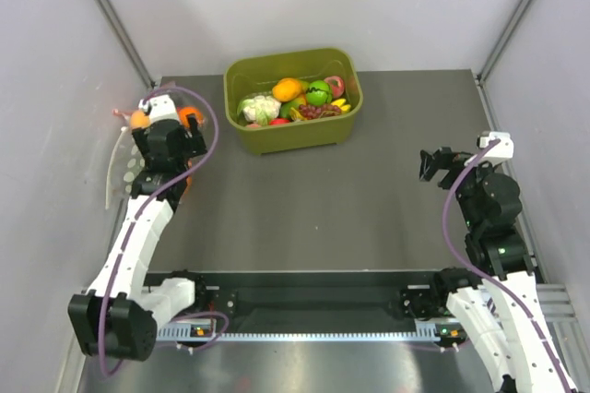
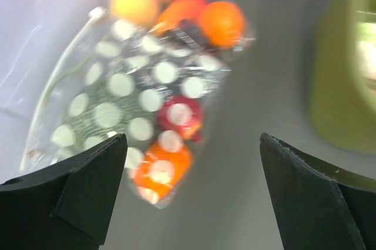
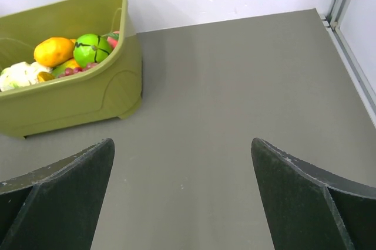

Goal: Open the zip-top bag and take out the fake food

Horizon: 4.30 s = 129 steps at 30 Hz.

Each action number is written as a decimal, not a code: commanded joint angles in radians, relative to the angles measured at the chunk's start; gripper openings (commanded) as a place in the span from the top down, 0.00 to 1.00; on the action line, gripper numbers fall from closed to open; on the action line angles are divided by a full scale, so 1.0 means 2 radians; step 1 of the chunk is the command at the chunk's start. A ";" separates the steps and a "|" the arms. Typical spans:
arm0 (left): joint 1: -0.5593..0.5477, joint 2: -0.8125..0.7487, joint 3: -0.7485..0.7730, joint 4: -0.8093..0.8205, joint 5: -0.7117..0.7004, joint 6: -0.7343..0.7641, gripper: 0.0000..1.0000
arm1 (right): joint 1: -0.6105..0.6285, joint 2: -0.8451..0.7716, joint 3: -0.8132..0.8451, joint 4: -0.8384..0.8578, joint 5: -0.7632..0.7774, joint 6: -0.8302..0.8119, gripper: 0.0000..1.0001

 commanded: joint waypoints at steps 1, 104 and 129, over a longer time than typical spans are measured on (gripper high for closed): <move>0.042 0.021 -0.008 0.013 0.010 -0.024 0.01 | 0.001 -0.013 0.006 0.005 -0.008 0.007 0.00; -0.428 0.036 -0.133 0.161 0.363 0.026 1.00 | 0.175 0.253 -0.089 0.236 -0.266 0.046 0.01; -0.427 0.029 -0.173 0.091 0.108 -0.026 1.00 | 0.185 0.335 -0.148 0.356 -0.468 0.048 0.10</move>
